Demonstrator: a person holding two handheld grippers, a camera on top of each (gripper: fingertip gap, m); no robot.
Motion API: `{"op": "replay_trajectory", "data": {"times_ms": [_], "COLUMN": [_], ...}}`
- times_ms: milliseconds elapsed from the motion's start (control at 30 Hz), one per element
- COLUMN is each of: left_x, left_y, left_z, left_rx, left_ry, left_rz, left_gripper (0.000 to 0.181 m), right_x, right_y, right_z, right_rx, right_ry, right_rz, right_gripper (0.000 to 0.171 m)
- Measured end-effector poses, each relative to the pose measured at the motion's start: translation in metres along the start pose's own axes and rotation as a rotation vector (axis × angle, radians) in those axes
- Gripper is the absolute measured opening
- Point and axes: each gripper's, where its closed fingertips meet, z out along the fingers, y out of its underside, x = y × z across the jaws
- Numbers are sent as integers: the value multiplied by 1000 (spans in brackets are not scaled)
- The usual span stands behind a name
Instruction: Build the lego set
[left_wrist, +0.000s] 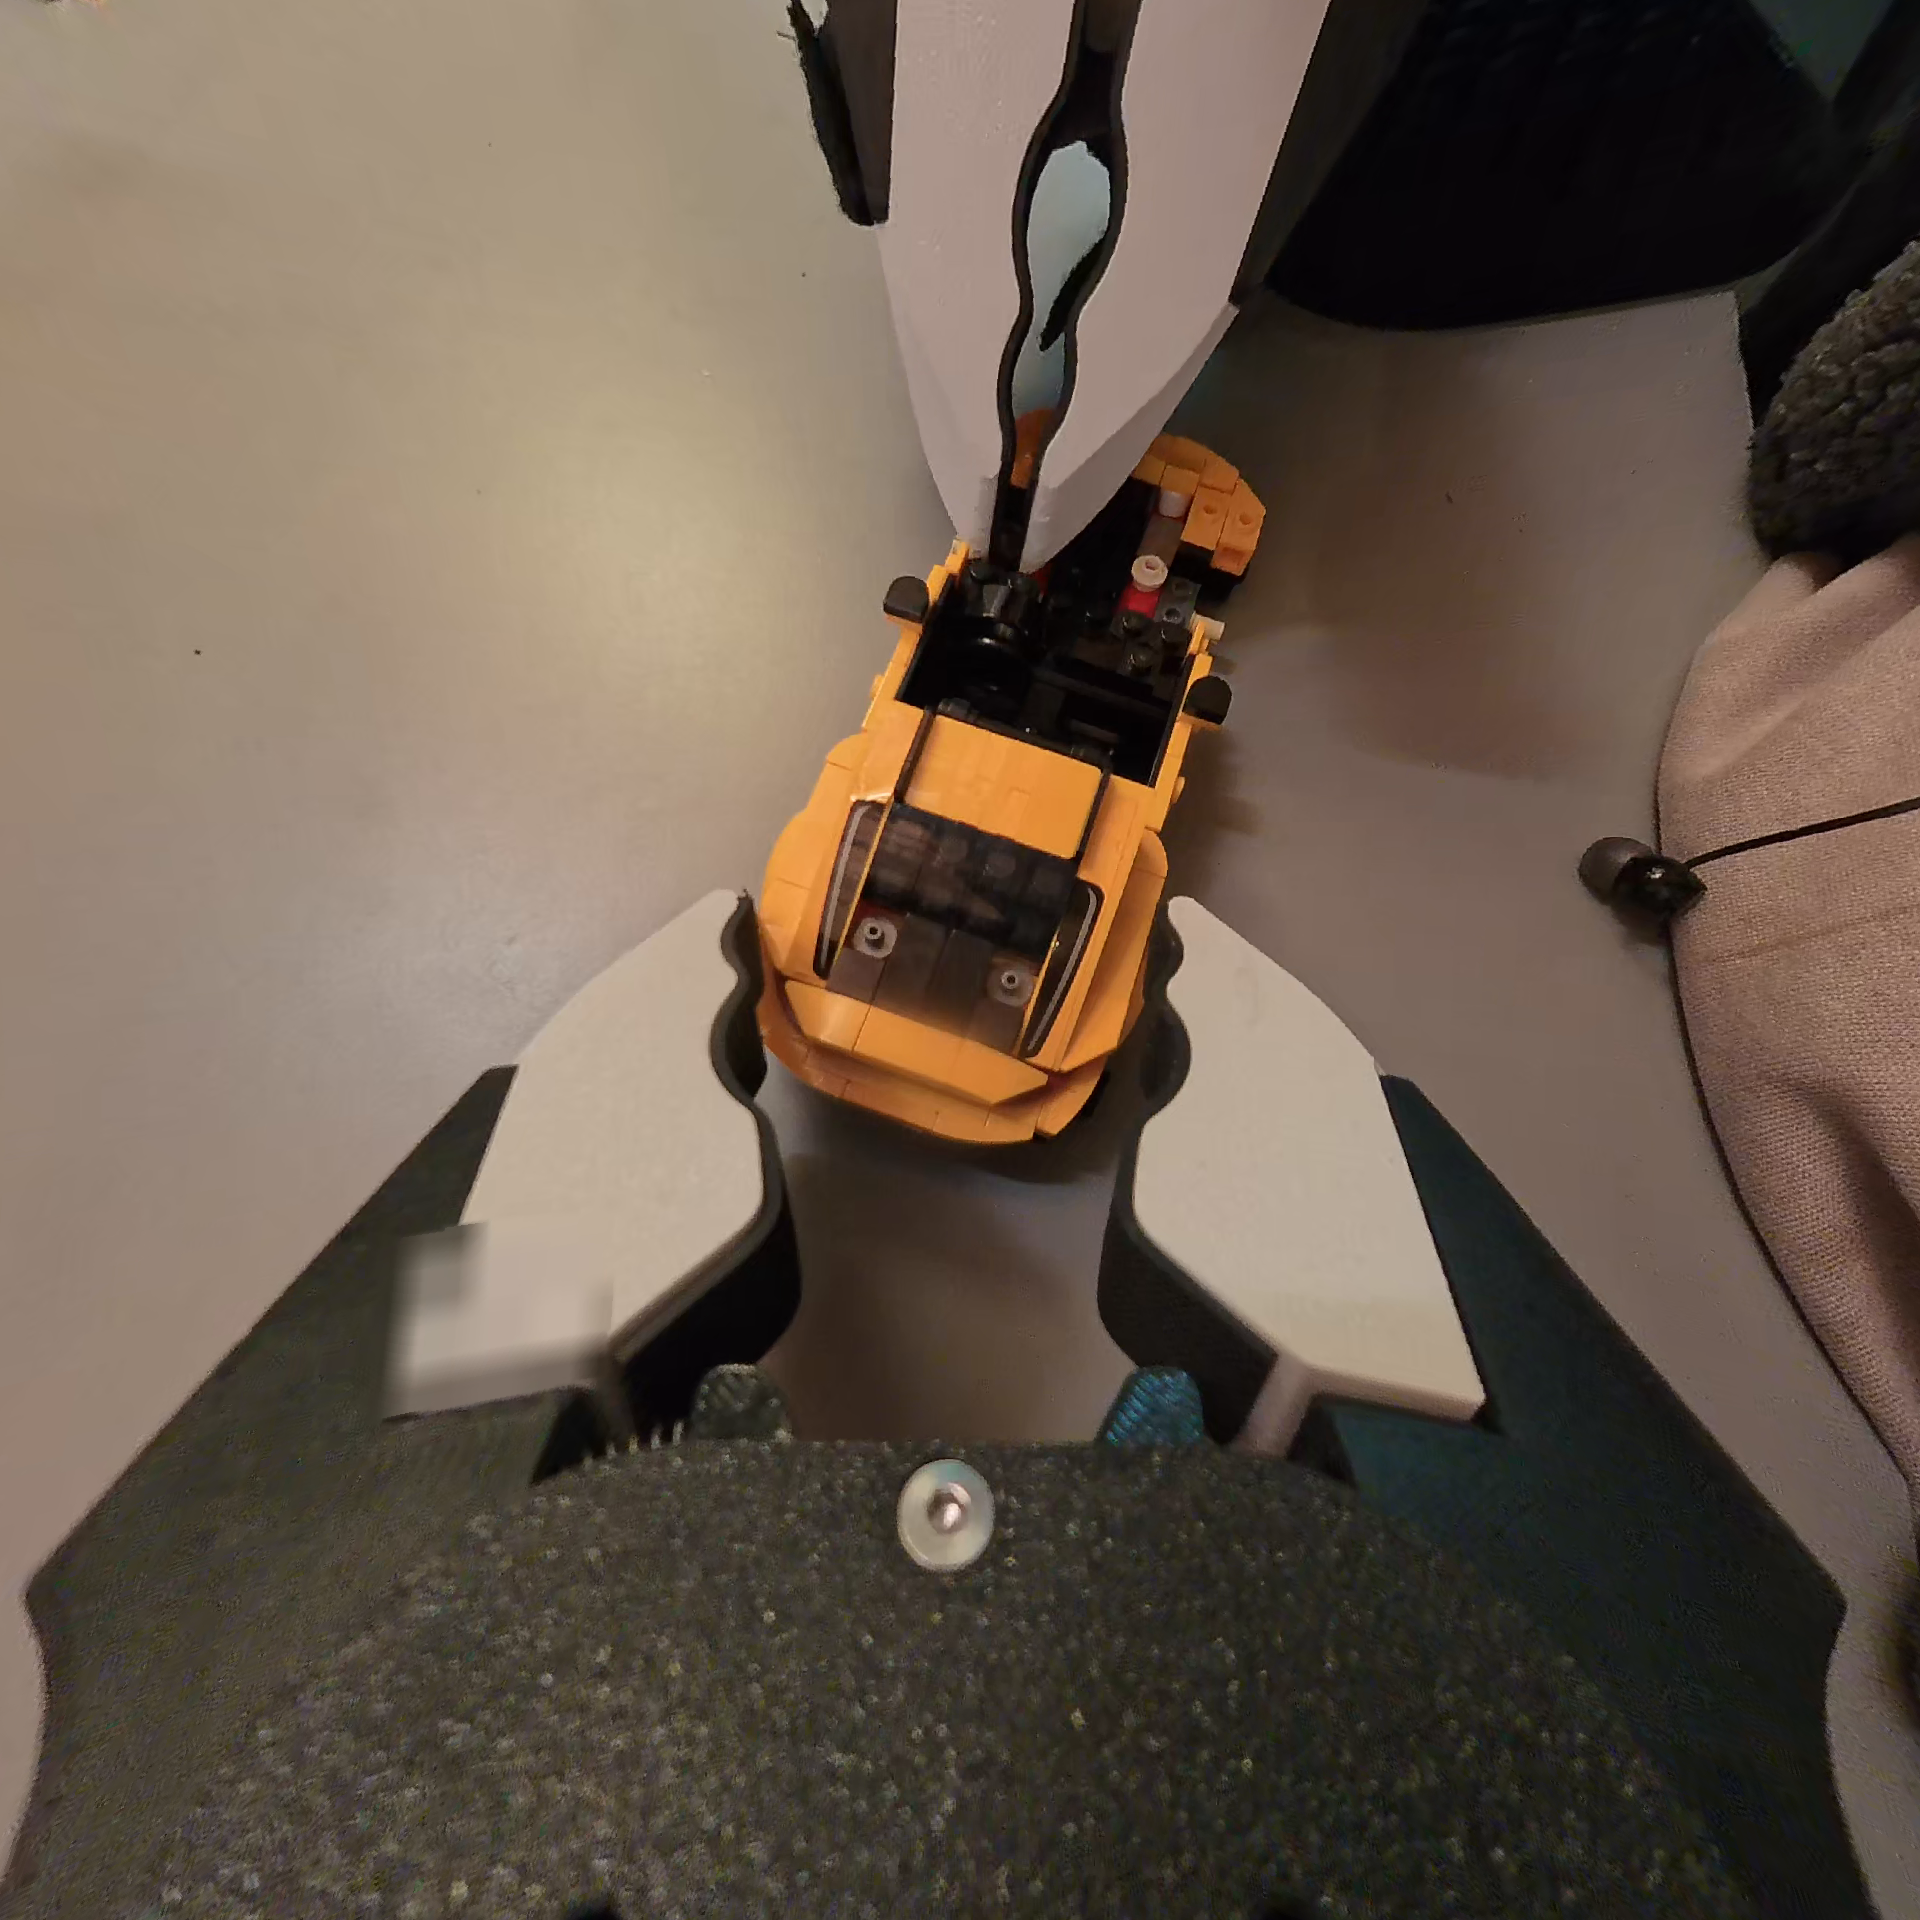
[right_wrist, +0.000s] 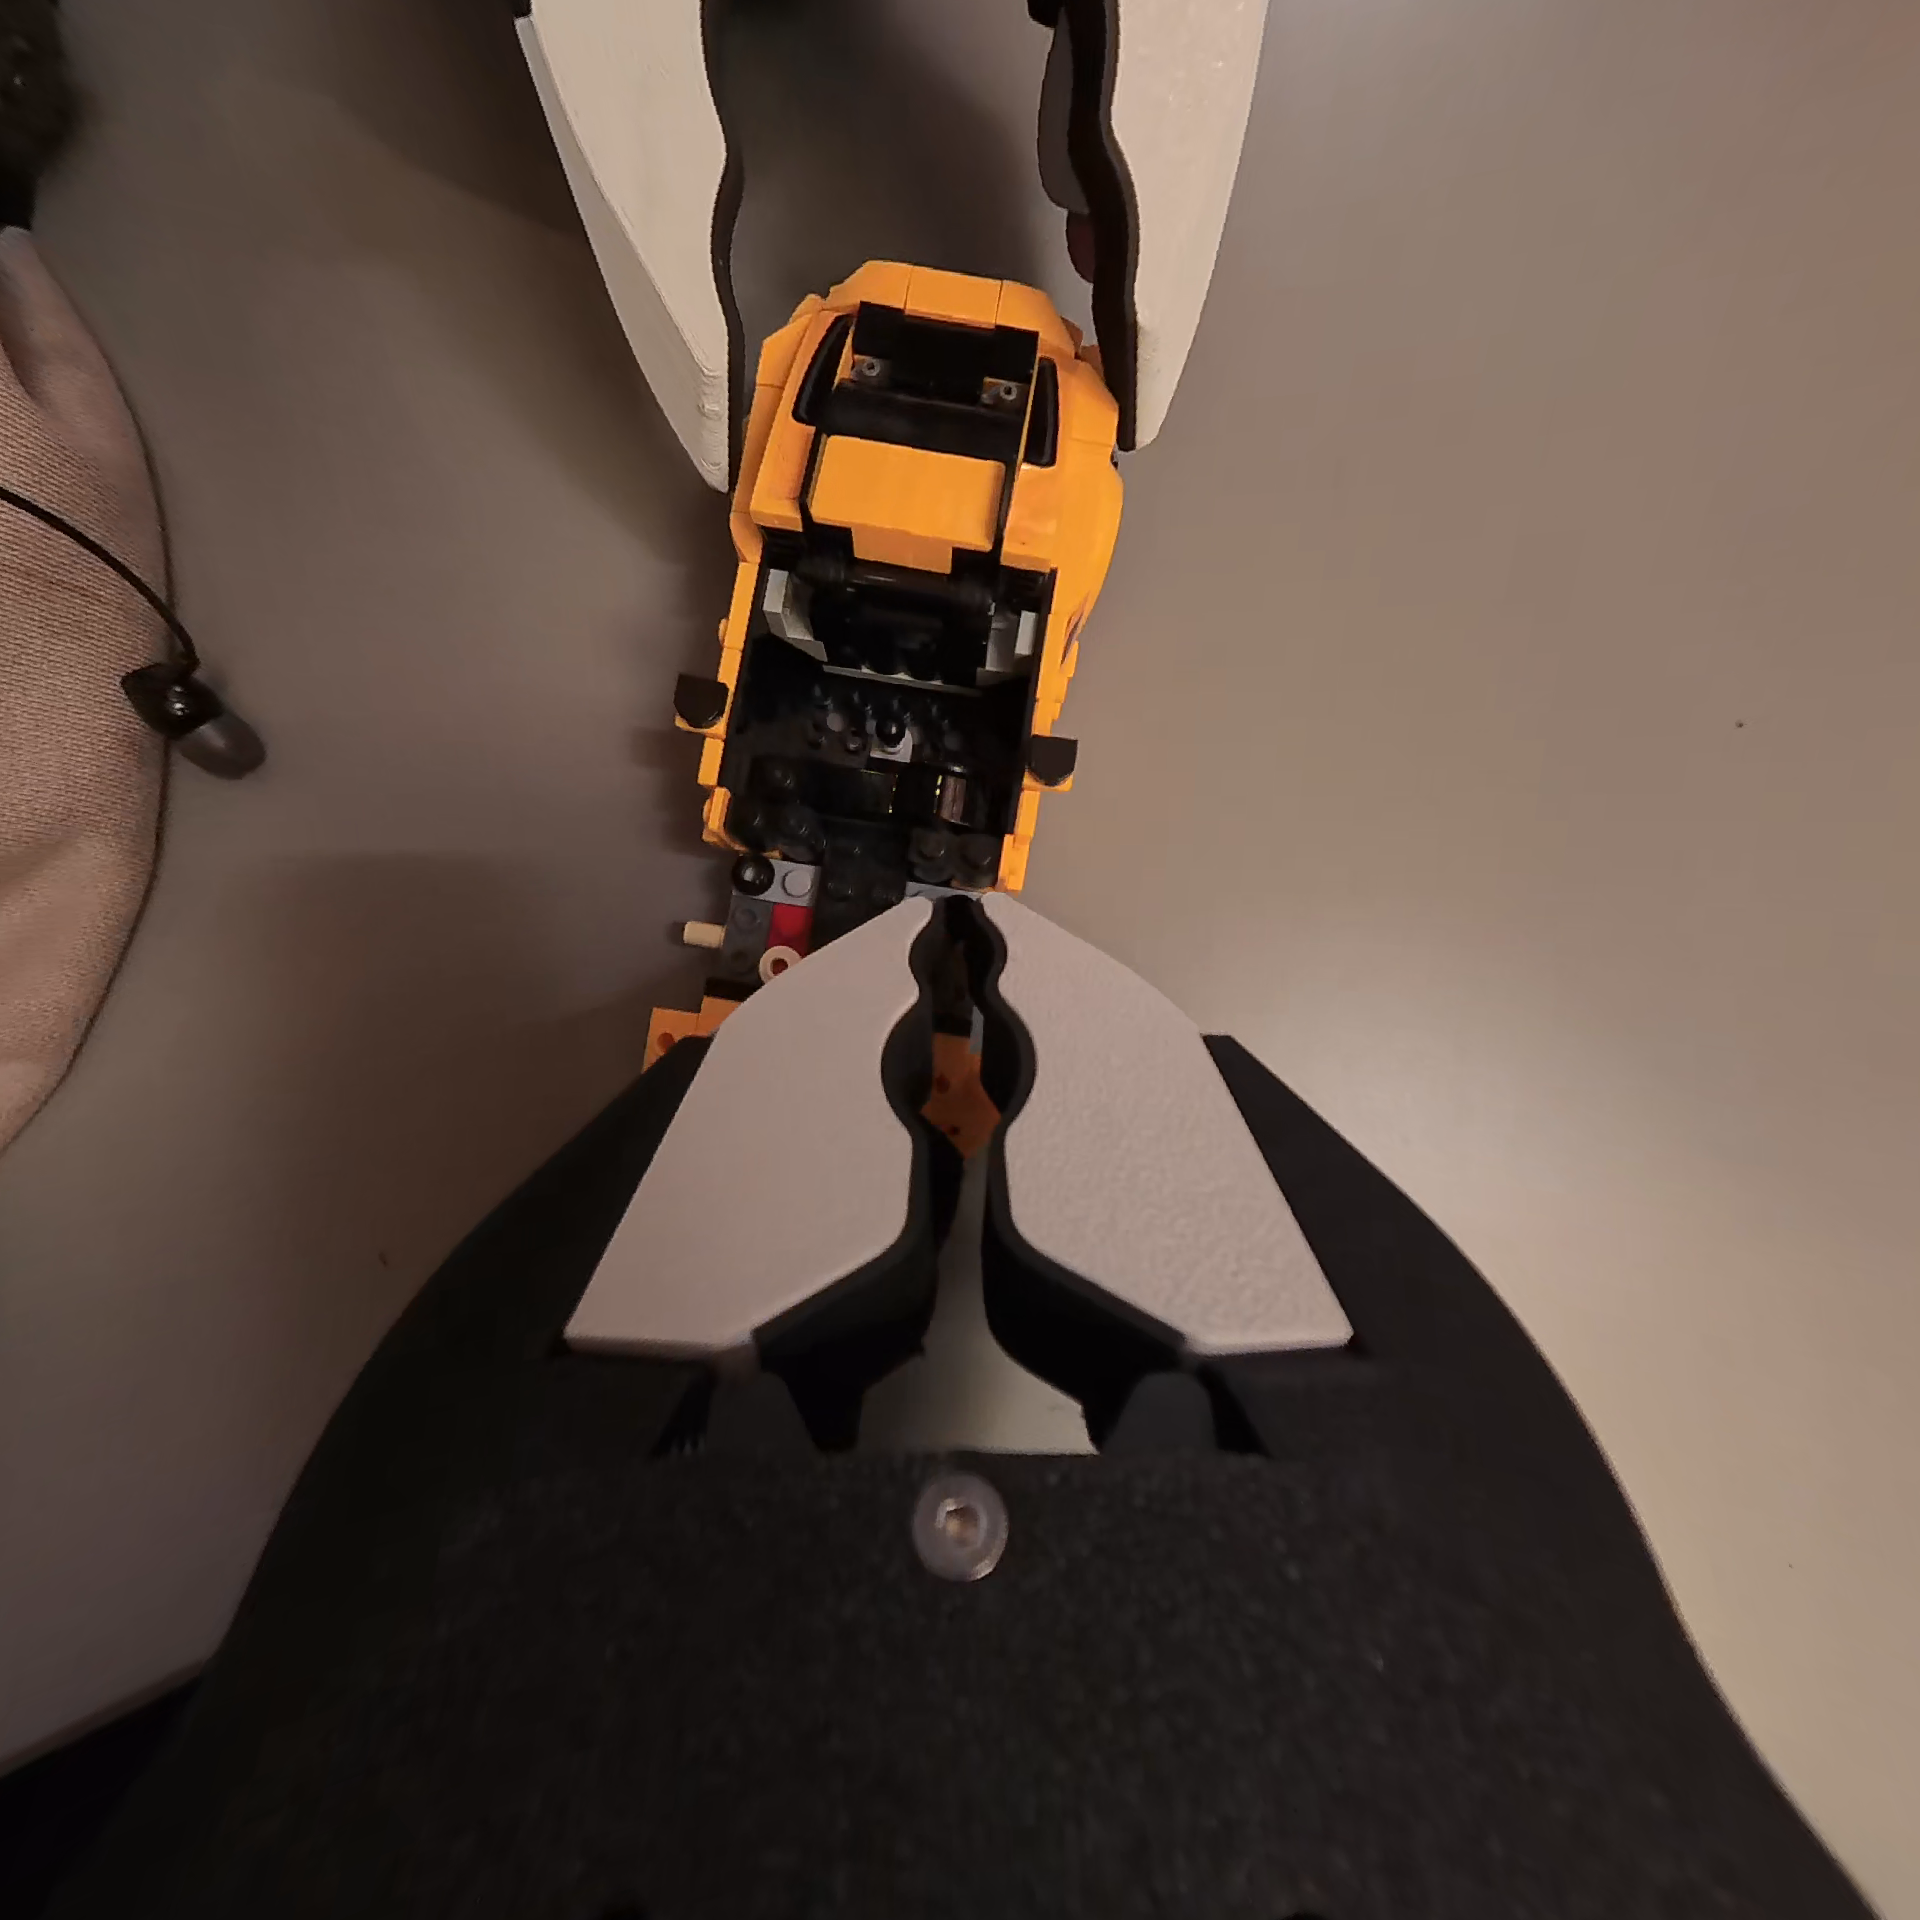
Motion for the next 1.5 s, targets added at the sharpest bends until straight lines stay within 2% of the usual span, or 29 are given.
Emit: {"op": "replay_trajectory", "data": {"times_ms": [267,667,833,1300,1500], "left_x": [0,0,0,-1,-2], "left_y": [0,0,0,0,1], "left_z": [1,1,2,3,2], "left_rx": [1,7,9,23,15], "left_ry": [0,3,1,-8,-8], "left_rz": [-3,-14,-17,-19,-6], "left_gripper": [70,70,70,71,70], "right_x": [1,2,3,4,5], "right_y": [0,0,1,2,0], "right_z": [1,4,4,6,5], "right_rx": [-39,-153,-158,-99,-16], "right_ry": [-25,-154,-147,-118,-80], "right_rz": [37,189,215,267,250], "right_gripper": [3,2,2,3,5]}}
